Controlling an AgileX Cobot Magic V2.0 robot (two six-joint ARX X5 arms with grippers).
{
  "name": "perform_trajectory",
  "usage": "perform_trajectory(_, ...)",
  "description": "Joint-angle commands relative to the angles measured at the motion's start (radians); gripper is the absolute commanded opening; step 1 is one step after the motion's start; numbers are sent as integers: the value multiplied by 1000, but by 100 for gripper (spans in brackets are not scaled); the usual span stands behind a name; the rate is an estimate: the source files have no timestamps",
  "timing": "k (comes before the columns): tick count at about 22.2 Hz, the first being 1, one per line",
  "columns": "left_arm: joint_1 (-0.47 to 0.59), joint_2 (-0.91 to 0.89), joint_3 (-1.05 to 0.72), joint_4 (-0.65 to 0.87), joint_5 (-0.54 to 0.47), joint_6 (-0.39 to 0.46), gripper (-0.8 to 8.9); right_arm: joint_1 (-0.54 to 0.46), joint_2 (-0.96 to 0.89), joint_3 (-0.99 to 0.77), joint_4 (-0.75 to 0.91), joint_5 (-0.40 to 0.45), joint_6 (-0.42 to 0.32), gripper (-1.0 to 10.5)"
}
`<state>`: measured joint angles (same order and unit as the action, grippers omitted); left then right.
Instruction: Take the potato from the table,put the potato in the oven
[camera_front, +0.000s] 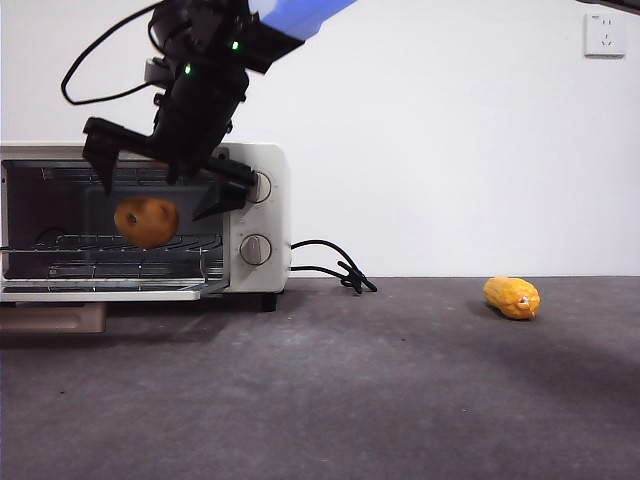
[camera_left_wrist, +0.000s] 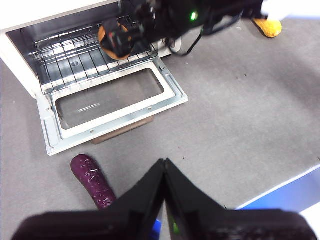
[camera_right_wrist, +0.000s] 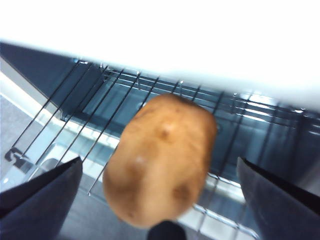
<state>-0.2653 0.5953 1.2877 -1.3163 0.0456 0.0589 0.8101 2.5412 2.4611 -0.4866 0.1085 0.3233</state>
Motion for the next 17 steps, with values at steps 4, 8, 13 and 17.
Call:
perform_trajectory(4,-5,-4,-6,2,-22,-4,-5,28,14,130,-278,-19,-19,606)
perform_trajectory(8,-5,-4,-6,2,-22,-4,-6,51,14,296,-608,13,-53,601)
perform_trajectory(13,-4,-4,-6,4,-24,-4,-5,80,-21,522,-894,-35,-126,462)
perform_trajectory(17,-4,-1,-6,4,-113,-3,-5,131,-132,554,-894,-68,-211,-12)
